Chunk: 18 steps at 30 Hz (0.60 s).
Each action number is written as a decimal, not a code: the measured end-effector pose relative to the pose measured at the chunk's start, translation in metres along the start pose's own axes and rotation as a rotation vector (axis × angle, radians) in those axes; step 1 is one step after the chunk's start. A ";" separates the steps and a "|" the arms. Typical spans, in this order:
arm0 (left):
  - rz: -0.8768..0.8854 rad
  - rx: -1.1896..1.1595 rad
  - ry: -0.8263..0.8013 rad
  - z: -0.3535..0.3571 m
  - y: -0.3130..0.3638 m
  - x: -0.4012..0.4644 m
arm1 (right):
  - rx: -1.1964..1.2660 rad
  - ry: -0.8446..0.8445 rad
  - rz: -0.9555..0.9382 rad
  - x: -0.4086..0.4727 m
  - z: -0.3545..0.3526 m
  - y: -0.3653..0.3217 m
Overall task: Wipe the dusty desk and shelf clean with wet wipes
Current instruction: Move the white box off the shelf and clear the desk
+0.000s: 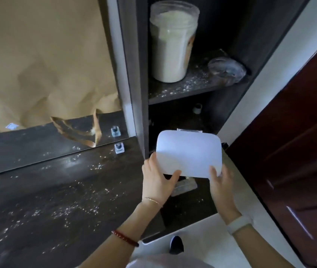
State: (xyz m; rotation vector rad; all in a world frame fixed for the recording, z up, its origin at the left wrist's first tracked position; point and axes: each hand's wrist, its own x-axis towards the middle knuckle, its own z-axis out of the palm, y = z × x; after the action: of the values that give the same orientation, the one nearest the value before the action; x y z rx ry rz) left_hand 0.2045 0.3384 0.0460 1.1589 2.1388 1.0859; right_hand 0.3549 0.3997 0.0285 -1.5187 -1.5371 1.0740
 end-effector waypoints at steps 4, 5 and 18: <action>-0.119 0.015 0.072 0.028 0.018 0.032 | -0.138 -0.058 -0.036 0.064 -0.003 -0.003; -0.147 0.018 0.083 0.034 0.020 0.038 | -0.152 -0.087 -0.057 0.077 -0.002 -0.002; -0.280 0.057 0.163 0.066 0.031 0.094 | -0.264 -0.251 -0.171 0.129 0.019 -0.011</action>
State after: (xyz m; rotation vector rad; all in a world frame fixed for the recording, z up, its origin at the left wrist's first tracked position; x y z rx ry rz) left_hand 0.2159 0.4556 0.0298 0.7850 2.3842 1.0267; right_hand 0.3257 0.5277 0.0225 -1.4305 -2.0106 1.0227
